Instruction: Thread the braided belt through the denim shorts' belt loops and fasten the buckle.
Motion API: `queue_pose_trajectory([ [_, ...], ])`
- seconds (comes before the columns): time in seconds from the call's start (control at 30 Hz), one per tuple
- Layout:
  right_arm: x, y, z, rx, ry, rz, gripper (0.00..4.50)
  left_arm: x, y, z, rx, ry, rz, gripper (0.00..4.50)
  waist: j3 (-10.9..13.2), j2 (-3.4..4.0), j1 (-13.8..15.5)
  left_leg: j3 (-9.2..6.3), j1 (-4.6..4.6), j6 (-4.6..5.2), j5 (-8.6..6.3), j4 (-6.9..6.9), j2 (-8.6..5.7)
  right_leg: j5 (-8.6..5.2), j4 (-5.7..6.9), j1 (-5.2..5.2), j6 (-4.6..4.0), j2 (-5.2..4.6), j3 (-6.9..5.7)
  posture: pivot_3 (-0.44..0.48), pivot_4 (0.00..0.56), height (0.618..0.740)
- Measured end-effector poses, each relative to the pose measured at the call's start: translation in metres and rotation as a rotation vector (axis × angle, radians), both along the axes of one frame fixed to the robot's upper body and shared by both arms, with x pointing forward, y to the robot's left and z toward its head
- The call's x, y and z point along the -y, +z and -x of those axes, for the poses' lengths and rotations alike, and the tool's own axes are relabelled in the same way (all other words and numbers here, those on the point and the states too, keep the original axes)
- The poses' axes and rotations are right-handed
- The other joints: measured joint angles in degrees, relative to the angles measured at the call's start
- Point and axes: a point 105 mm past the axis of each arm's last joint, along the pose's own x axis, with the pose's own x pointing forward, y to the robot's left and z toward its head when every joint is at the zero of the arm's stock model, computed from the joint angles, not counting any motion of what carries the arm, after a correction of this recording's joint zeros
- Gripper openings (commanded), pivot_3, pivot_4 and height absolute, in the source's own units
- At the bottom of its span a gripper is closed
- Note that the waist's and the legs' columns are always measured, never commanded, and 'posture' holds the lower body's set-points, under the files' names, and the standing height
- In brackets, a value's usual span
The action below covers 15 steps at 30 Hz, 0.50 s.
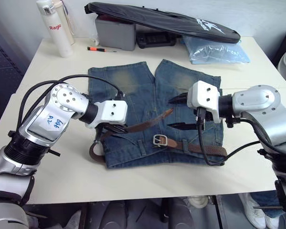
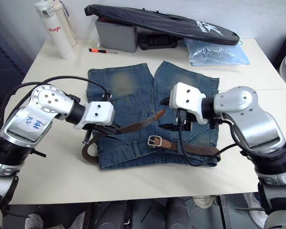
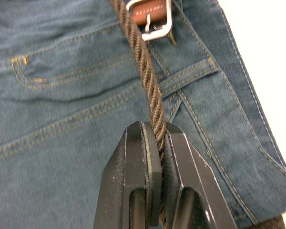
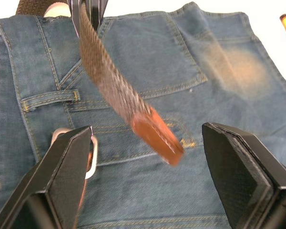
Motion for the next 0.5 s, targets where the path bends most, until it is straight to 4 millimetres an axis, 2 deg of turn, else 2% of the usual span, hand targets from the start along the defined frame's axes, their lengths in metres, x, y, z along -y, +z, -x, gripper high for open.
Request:
queue_pose_trajectory([
  [0.07, -0.002, -0.007, -0.002, -0.005, 0.011, 0.026, 2.72, 0.0, -0.001, -0.001, -0.001, 0.003, 0.003, 0.0, 0.0, 0.0, 0.0, 0.0, 0.0, 0.0, 0.0, 0.0, 0.0, 0.0, 0.01, 0.0, 0.0, 0.0, -0.01, 0.0, 0.15, 0.74],
  [0.1, -0.003, -0.01, -0.003, -0.01, 0.016, 0.033, 2.09, -0.001, -0.001, -0.002, -0.003, 0.009, 0.007, 0.0, 0.0, 0.0, 0.0, 0.0, 0.0, 0.0, 0.0, 0.01, 0.0, 0.0, 0.01, 0.0, 0.0, 0.0, -0.01, 0.0, 0.15, 0.74],
  [0.13, -0.004, -0.013, -0.003, -0.015, 0.021, 0.039, 1.75, -0.001, 0.0, -0.004, -0.007, 0.02, 0.018, 0.0, 0.0, 0.0, 0.0, 0.0, 0.0, 0.0, 0.0, 0.02, 0.0, 0.0, 0.02, 0.0, 0.0, 0.0, -0.01, 0.0, 0.15, 0.74],
  [0.2, -0.008, -0.016, -0.003, -0.024, 0.033, 0.039, 0.75, 0.0, 0.002, -0.004, -0.015, 0.031, 0.039, 0.0, 0.0, 0.0, 0.0, 0.0, -0.01, 0.0, 0.0, 0.02, 0.0, 0.0, 0.02, 0.0, 0.0, 0.0, -0.01, 0.0, 0.15, 0.74],
  [0.27, -0.01, -0.018, -0.002, -0.033, 0.042, 0.04, 0.05, -0.001, 0.003, -0.004, -0.026, 0.048, 0.054, 0.0, 0.0, 0.0, 0.0, 0.0, -0.01, 0.0, 0.0, 0.02, 0.0, 0.0, 0.02, 0.0, 0.0, 0.0, 0.0, 0.0, 0.15, 0.74],
  [0.33, -0.01, -0.019, -0.002, -0.036, 0.044, 0.038, 0.05, -0.004, 0.002, -0.003, -0.046, 0.075, 0.075, 0.0, 0.0, 0.0, 0.0, 0.0, -0.01, 0.0, 0.0, 0.02, 0.01, 0.0, 0.03, 0.0, 0.0, 0.0, -0.01, 0.0, 0.15, 0.74],
  [0.4, -0.01, -0.02, -0.002, -0.036, 0.044, 0.037, 0.0, -0.005, 0.003, -0.002, -0.068, 0.101, 0.101, 0.89, 0.0, 0.0, 0.0, 0.0, 0.0, 0.0, 0.0, 0.03, 0.01, 0.0, 0.04, 0.0, 0.0, 0.0, 0.0, 0.0, 0.15, 0.74],
  [0.5, -0.006, -0.019, -0.006, -0.017, 0.029, 0.037, 0.0, -0.014, 0.019, -0.007, -0.201, 0.28, 0.311, 2.01, 0.0, 0.0, -0.1, -0.01, 0.0, 0.0, 0.0, 0.05, 0.01, 0.0, 0.08, 0.0, 0.0, 0.0, 0.01, 0.0, 0.15, 0.74],
])
